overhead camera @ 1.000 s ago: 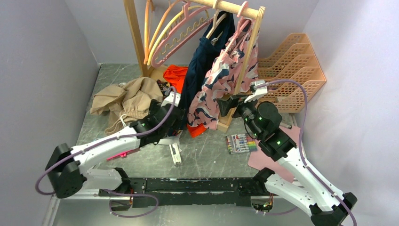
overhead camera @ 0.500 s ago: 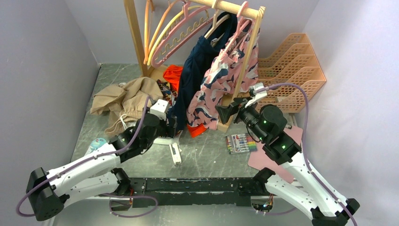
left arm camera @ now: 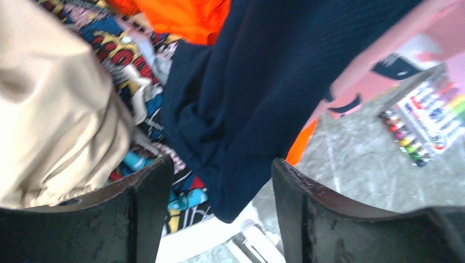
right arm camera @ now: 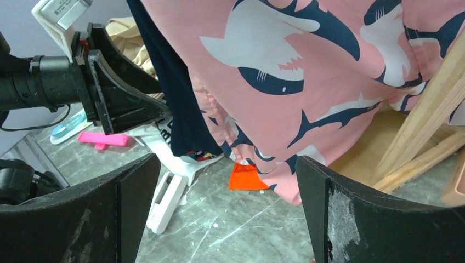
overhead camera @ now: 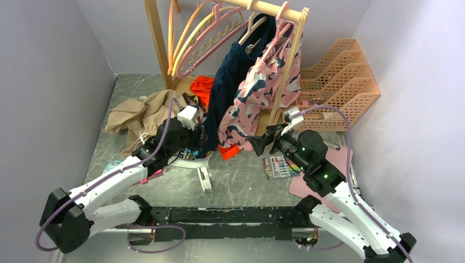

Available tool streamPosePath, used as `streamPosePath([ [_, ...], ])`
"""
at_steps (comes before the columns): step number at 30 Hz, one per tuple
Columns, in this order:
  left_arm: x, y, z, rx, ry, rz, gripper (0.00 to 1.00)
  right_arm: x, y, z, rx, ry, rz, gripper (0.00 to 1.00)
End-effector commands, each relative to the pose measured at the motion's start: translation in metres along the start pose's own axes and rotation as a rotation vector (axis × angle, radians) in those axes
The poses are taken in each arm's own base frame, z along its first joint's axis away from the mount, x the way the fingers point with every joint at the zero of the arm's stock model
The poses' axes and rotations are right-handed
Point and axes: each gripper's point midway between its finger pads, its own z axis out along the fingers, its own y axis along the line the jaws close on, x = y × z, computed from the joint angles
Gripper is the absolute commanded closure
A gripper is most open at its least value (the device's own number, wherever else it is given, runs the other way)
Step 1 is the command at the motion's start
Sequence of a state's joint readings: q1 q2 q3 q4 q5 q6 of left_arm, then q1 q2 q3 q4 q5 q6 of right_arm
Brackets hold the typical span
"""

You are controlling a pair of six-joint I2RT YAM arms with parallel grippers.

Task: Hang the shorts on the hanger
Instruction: Adjust the shorts on the hanger.

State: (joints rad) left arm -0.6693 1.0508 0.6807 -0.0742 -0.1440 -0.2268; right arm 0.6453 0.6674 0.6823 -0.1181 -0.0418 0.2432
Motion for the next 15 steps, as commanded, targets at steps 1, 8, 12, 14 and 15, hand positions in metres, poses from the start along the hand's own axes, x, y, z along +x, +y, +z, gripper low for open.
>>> streamPosePath([
  [1,-0.048,-0.037,-0.006,0.192,-0.151,0.025,0.26,-0.015,0.002,-0.008,-0.009,-0.069,-0.004,0.01],
  [8,-0.046,-0.041,-0.009,0.222,-0.095,0.070,0.12,-0.013,0.001,-0.011,-0.005,-0.051,-0.035,0.01],
  [12,-0.043,-0.038,-0.020,0.218,-0.103,0.082,0.10,-0.014,0.000,-0.012,0.003,-0.051,-0.041,0.01],
  [14,-0.048,-0.039,-0.020,0.222,-0.122,0.086,0.12,-0.012,-0.001,-0.011,0.003,-0.053,-0.031,0.00],
  [15,-0.051,-0.040,-0.018,0.221,-0.128,0.087,0.13,-0.011,0.000,-0.009,0.001,-0.053,-0.022,0.00],
])
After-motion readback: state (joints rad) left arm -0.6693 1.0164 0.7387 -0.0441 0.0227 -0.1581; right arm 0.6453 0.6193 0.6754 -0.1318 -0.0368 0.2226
